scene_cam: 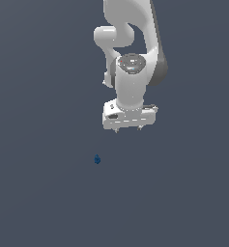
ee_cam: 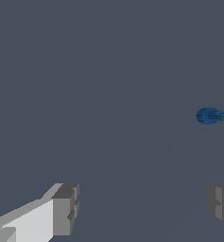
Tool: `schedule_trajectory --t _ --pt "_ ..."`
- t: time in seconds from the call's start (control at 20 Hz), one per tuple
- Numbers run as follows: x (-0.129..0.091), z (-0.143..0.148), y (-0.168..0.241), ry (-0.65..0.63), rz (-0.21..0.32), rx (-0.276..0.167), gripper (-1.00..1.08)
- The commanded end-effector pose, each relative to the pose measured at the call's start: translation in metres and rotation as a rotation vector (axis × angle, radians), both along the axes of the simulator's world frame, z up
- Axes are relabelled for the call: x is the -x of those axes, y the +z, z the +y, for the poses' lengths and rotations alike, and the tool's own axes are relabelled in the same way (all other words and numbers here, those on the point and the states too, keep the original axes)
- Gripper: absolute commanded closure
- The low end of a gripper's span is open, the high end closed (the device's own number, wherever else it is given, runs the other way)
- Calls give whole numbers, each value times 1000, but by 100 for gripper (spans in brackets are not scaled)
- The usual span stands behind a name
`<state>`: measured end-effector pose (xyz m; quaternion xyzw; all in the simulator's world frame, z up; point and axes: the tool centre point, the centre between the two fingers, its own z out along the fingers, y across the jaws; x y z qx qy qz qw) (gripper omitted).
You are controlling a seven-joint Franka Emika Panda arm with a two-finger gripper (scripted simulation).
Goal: Pick up the object and move it to a goal position.
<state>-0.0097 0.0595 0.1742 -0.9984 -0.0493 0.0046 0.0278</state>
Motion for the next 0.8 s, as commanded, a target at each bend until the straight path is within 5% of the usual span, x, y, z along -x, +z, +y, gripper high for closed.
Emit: schedule_trajectory --t 0.0,0.4,0.75 --pt "0 1 1 1 0 -1 -92" --pt "-13 -19 -11 -56 1 4 -92" --pt "-40 -65 -37 -181 1 19 -92"
